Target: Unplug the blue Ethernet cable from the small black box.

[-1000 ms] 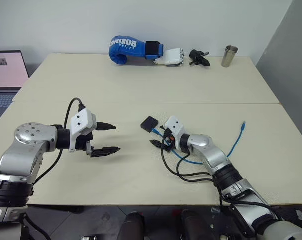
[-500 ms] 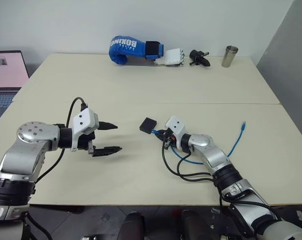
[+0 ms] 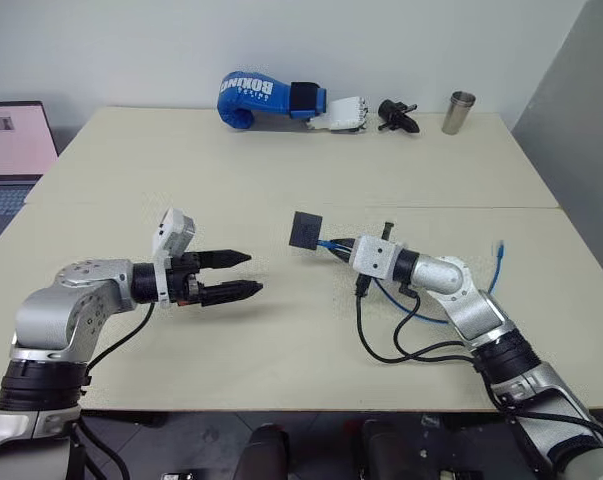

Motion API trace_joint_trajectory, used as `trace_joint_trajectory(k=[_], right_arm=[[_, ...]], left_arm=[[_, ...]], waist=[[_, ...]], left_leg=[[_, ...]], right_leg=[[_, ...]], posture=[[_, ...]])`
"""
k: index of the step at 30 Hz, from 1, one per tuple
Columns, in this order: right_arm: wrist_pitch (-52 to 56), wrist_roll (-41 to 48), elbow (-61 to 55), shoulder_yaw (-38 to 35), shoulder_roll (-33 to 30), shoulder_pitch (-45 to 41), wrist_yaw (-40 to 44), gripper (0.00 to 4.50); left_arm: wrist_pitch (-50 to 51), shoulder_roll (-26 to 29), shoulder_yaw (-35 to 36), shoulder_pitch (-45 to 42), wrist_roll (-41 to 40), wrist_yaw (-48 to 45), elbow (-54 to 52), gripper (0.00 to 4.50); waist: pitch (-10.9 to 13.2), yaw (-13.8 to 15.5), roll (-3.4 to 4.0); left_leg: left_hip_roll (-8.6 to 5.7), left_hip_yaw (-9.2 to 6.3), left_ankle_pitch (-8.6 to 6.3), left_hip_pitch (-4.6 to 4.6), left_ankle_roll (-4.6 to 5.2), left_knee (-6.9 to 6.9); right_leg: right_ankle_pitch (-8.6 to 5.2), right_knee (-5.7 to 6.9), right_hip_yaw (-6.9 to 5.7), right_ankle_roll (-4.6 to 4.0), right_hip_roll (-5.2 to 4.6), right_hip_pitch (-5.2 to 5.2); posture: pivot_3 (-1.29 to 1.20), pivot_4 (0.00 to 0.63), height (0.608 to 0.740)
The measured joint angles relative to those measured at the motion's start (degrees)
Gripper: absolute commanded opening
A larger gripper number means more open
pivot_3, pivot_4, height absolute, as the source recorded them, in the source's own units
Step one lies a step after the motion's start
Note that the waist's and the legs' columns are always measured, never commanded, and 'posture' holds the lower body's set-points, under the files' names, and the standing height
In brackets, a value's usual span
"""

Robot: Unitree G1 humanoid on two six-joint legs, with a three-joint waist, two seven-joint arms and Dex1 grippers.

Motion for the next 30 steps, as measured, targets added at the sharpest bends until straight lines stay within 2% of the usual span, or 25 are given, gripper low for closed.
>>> trace_joint_trajectory(k=[3,6,13,21,30], right_arm=[[-5.3,0.4,-4.2,0.5,-2.9,0.4,2.8,0.09],[-6.1,2.3,-8.3,0.6,-3.7,1.3,5.6,0.09],[-4.7,3.3,-9.8,0.6,-4.0,1.6,7.2,0.08],[-2.7,4.3,-10.8,0.3,-4.0,1.6,7.8,0.08],[-2.7,4.3,-10.8,-0.2,-3.9,1.6,8.5,0.07]], left_arm=[[5.6,-2.9,0.4,-1.4,-3.8,2.6,0.0,4.50],[10.1,-6.6,0.5,-4.3,-7.1,5.8,0.3,4.50],[15.8,-7.1,1.7,-7.4,-11.5,7.3,1.5,4.50],[17.8,-6.3,1.7,-7.4,-12.2,6.8,2.1,3.02],[19.5,-5.6,-0.8,-7.4,-12.2,4.5,2.3,1.06]], waist=[[0.0,0.1,0.00],[0.0,0.4,-0.01],[0.0,0.3,-0.01],[0.0,0.4,-0.01],[0.0,0.4,-0.01]], left_leg=[[-0.02,0.00,0.00,0.00,0.00,0.03],[-0.04,-0.03,0.01,0.00,-0.01,0.08],[-0.04,-0.03,0.01,0.05,-0.02,0.07],[-0.06,-0.03,0.01,0.05,-0.02,0.07],[-0.06,-0.02,0.01,0.05,-0.02,0.07]], right_leg=[[0.00,0.01,0.00,0.00,-0.02,0.03],[0.00,0.00,-0.02,0.00,-0.05,0.07],[0.00,0.01,0.00,-0.01,-0.05,0.10],[0.00,-0.01,0.00,-0.01,-0.07,0.10],[0.00,-0.01,0.00,-0.01,-0.07,0.10]], posture=[[0.00,0.150,0.740],[0.00,0.150,0.740],[0.00,0.150,0.740],[0.00,0.150,0.740],[0.00,0.150,0.740]])
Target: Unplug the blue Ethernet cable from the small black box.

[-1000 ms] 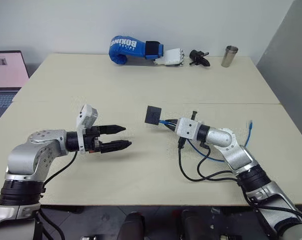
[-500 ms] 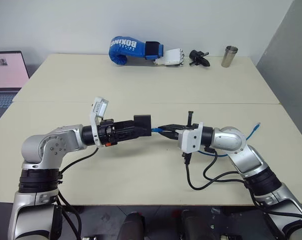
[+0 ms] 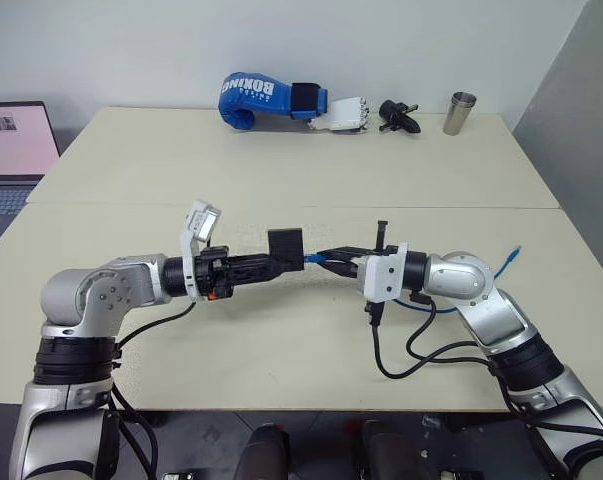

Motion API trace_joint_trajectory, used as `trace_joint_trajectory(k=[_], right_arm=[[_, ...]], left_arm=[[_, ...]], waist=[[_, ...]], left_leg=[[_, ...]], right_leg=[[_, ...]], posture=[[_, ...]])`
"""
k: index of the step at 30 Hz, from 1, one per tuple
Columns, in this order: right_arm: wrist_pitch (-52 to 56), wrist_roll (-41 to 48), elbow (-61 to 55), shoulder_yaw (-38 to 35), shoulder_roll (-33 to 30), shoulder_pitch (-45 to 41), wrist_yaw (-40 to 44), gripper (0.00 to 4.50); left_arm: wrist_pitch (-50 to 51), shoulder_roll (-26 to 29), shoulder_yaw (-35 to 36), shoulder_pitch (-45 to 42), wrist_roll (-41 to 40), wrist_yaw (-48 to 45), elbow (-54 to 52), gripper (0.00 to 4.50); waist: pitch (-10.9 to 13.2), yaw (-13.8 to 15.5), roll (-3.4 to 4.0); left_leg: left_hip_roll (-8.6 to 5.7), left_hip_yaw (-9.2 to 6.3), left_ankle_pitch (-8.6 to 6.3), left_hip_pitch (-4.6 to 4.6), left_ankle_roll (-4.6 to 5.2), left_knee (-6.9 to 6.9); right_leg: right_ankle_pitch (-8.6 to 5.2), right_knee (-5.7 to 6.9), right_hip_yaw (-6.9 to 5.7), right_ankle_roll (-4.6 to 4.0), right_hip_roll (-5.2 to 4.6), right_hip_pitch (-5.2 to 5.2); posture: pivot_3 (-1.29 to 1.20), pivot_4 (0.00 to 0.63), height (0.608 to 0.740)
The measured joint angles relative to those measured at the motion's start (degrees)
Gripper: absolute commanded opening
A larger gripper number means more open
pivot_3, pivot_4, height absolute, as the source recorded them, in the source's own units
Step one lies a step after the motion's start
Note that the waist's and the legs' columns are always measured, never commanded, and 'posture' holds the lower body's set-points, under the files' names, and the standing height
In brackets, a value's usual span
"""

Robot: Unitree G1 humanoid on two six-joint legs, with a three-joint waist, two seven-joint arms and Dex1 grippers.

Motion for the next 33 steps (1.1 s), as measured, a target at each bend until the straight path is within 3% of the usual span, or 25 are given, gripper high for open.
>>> trace_joint_trajectory(k=[2,17,19,25,29,33], right_arm=[[-0.2,-0.1,0.0,0.0,0.0,0.0,0.2,0.07],[-0.2,-0.3,-0.2,0.0,-0.6,1.0,1.0,0.07],[-0.1,-0.3,-0.2,0.0,-0.7,1.0,1.1,0.78],[-0.1,0.0,-4.6,0.3,-1.4,1.1,3.5,2.07],[3.0,2.3,-8.1,0.2,-4.2,2.1,6.4,2.19],[14.0,9.4,-14.0,-1.9,-5.7,3.6,8.6,2.19]], left_arm=[[-0.1,0.0,-0.6,0.0,0.2,-0.1,0.1,0.78],[-2.1,-0.6,-2.6,-0.3,2.4,-1.3,1.9,0.78],[-2.1,-0.8,-2.6,-0.3,2.4,-1.3,2.0,0.78],[-2.4,-1.0,-2.9,-0.3,3.3,-0.9,2.3,0.78],[-4.2,-0.7,-3.8,-0.3,5.0,-1.3,2.2,0.78],[-9.2,0.7,-7.0,-0.2,8.8,-3.7,1.2,0.78]], waist=[[0.0,0.0,0.00],[0.0,0.0,0.00],[0.0,0.0,0.00],[0.0,0.0,0.00],[0.0,0.1,0.00],[0.0,0.2,0.00]], left_leg=[[0.00,0.00,0.00,0.00,0.00,0.00],[0.00,0.01,0.00,-0.01,0.00,0.00],[0.00,0.00,0.00,0.00,0.00,0.00],[-0.01,-0.01,0.00,-0.01,0.00,0.00],[-0.02,-0.02,0.00,-0.01,0.00,0.00],[-0.01,-0.04,0.00,-0.01,0.00,0.00]], right_leg=[[0.00,0.00,0.00,0.00,0.00,0.00],[0.00,-0.01,0.01,0.00,0.00,0.00],[0.00,0.00,0.00,0.00,0.00,0.00],[0.00,-0.03,-0.01,0.00,0.00,0.01],[0.00,-0.06,-0.01,0.00,-0.02,0.04],[0.00,-0.07,-0.02,0.00,-0.02,0.06]], posture=[[0.00,0.150,0.740],[0.00,0.150,0.740],[0.00,0.150,0.740],[0.00,0.150,0.740],[0.00,0.150,0.740],[0.00,0.150,0.740]])
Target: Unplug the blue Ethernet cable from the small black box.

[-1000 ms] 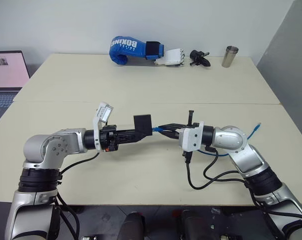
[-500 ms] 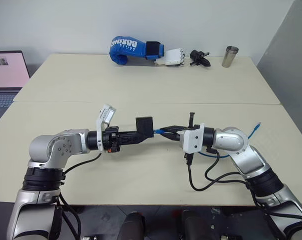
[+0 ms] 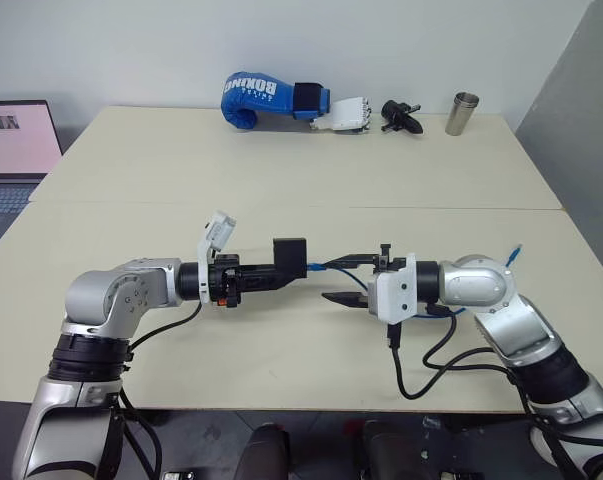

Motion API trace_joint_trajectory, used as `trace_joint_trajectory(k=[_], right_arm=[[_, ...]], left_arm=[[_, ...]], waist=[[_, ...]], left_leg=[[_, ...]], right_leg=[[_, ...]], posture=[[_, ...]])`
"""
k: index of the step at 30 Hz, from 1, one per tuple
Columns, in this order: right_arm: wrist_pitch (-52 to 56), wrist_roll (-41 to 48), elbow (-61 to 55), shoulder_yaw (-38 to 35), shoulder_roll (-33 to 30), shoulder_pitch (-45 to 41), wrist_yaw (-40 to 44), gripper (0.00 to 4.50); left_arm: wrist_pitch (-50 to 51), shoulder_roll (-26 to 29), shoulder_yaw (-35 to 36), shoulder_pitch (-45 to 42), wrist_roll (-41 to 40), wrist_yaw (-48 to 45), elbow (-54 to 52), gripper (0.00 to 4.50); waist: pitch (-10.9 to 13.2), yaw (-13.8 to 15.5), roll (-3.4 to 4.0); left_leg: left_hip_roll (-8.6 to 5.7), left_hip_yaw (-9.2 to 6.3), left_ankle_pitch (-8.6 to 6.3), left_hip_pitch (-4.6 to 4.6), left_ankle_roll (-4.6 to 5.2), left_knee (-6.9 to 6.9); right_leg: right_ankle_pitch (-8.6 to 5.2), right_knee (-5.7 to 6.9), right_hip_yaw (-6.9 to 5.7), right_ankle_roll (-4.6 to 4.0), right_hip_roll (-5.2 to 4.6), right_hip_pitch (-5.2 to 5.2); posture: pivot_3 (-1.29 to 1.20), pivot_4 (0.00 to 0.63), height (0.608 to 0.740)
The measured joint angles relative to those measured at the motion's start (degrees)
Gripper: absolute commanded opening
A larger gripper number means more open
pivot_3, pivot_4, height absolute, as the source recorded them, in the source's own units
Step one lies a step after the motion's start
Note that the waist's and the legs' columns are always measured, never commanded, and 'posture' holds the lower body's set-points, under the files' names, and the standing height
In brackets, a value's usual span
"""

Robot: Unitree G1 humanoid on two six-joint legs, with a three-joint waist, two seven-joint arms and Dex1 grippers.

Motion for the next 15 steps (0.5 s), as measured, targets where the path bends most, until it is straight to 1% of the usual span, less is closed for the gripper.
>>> trace_joint_trajectory(k=[3,8,11,15], right_arm=[[21.9,13.5,-5.3,-4.4,0.4,0.3,-1.2,2.19],[45.0,28.7,-7.3,-8.5,2.1,-1.1,-4.3,2.19],[52.3,33.9,-6.5,-9.5,3.3,-2.5,-5.4,2.19],[54.5,35.1,-4.4,-9.5,4.6,-4.3,-6.2,2.19]], left_arm=[[-6.7,2.2,-3.0,0.5,3.7,-4.1,-2.7,0.78],[-11.5,3.4,-3.2,0.4,4.8,-8.7,-3.7,0.78],[-13.2,4.9,-3.2,0.2,5.3,-10.7,-3.7,0.78],[-13.3,5.0,-3.2,0.2,5.3,-11.3,-3.7,0.78]], waist=[[0.0,0.0,0.00],[0.0,-0.1,0.00],[0.0,-0.1,0.01],[0.0,-0.1,0.00]], left_leg=[[0.04,-0.02,0.00,0.02,0.00,-0.02],[0.02,0.00,-0.01,0.02,0.01,-0.03],[0.00,0.02,-0.01,0.01,0.02,-0.05],[-0.01,0.03,-0.01,-0.04,0.02,-0.05]], right_leg=[[0.00,0.00,0.01,-0.02,-0.02,0.02],[-0.01,-0.02,0.00,-0.03,0.00,0.01],[-0.01,-0.04,0.02,-0.02,0.01,-0.02],[-0.02,-0.04,0.00,-0.01,0.01,-0.06]], posture=[[0.00,0.150,0.740],[0.00,0.150,0.740],[0.00,0.150,0.740],[0.00,0.150,0.740]])
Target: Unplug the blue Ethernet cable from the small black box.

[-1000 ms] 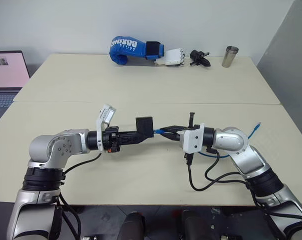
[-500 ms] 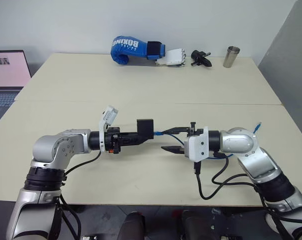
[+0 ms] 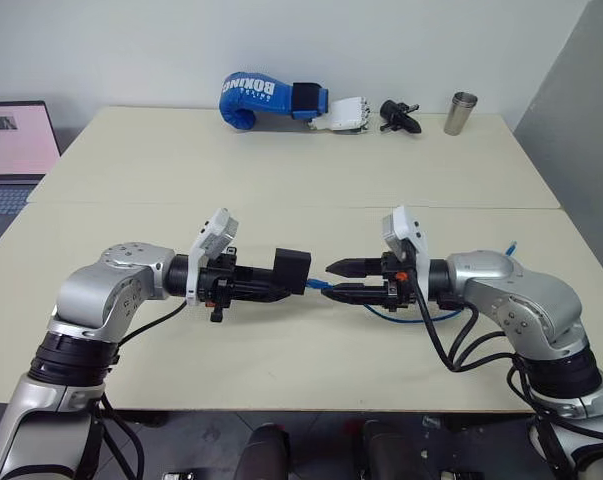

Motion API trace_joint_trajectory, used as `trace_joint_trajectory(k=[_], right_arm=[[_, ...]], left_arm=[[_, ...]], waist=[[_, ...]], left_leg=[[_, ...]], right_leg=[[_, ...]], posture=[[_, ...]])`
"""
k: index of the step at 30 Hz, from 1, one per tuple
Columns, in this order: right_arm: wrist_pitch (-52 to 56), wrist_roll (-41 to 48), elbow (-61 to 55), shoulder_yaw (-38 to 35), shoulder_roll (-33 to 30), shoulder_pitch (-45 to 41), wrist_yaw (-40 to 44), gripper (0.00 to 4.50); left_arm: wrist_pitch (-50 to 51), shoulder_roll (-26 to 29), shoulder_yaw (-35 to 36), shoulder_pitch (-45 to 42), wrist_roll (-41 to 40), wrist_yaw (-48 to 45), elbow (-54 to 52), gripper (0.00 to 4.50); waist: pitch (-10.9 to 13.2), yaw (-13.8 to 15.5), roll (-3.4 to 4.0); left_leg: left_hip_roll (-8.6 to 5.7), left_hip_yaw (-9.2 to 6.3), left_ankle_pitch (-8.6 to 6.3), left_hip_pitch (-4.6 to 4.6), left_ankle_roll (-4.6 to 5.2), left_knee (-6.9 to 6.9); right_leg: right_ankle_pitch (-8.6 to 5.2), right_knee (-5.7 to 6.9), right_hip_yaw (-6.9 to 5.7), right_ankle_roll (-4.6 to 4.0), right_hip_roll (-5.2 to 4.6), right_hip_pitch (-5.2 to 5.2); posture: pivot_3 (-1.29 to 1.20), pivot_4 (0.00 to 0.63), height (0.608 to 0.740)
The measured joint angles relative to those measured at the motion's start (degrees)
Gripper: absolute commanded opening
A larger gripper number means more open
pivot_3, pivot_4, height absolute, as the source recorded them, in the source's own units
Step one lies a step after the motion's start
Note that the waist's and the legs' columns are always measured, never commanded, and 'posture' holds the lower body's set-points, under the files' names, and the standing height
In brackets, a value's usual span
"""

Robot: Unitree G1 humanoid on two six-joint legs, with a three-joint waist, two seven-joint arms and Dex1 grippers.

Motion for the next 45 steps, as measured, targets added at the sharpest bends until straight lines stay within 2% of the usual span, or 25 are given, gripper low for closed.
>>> trace_joint_trajectory(k=[9,30,33,36,40,45], right_arm=[[1.4,0.0,5.9,2.9,3.0,-2.7,0.9,2.19],[1.4,-0.9,11.3,4.8,3.6,-4.8,3.7,2.19],[1.3,-1.3,11.6,4.8,3.7,-4.9,3.8,1.66],[1.3,-1.5,11.7,4.8,3.7,-4.9,4.1,0.90],[1.4,-1.5,11.8,5.0,3.9,-4.9,4.9,0.10],[1.4,-1.4,11.8,5.3,3.9,-5.0,5.7,0.04]], left_arm=[[0.0,-0.1,0.0,0.0,0.0,0.0,-0.4,0.78],[0.0,-0.1,0.0,0.0,0.0,0.0,-0.7,0.78],[0.0,-0.1,0.0,0.0,0.0,0.0,-0.7,0.78],[0.0,0.0,0.0,0.0,0.0,0.0,-0.7,0.78],[-0.4,0.3,0.0,0.0,0.2,-0.1,-0.7,0.78],[-1.2,0.6,0.0,0.4,0.5,-1.2,-0.7,0.78]], waist=[[0.0,0.0,0.00],[0.0,0.0,0.00],[0.0,0.0,0.00],[0.0,0.0,0.00],[0.0,0.0,0.00],[0.0,0.0,0.00]], left_leg=[[0.02,0.00,0.00,-0.03,0.00,-0.01],[0.02,0.01,0.00,-0.04,0.00,-0.02],[0.02,0.01,0.00,-0.04,0.00,-0.02],[0.02,0.01,0.00,-0.04,0.00,-0.02],[0.02,0.01,0.00,-0.04,0.00,-0.03],[0.02,0.01,0.00,-0.04,0.00,-0.03]], right_leg=[[0.00,0.01,-0.01,0.00,0.03,-0.05],[0.00,0.01,0.00,0.00,0.03,-0.08],[0.00,0.01,0.00,0.00,0.03,-0.08],[0.00,0.01,0.00,0.00,0.03,-0.08],[0.00,0.00,0.00,0.00,0.03,-0.09],[0.00,0.01,0.00,0.00,0.03,-0.09]], posture=[[0.00,0.150,0.740],[0.00,0.150,0.740],[0.00,0.150,0.740],[0.00,0.150,0.740],[0.00,0.150,0.740],[0.00,0.150,0.740]])
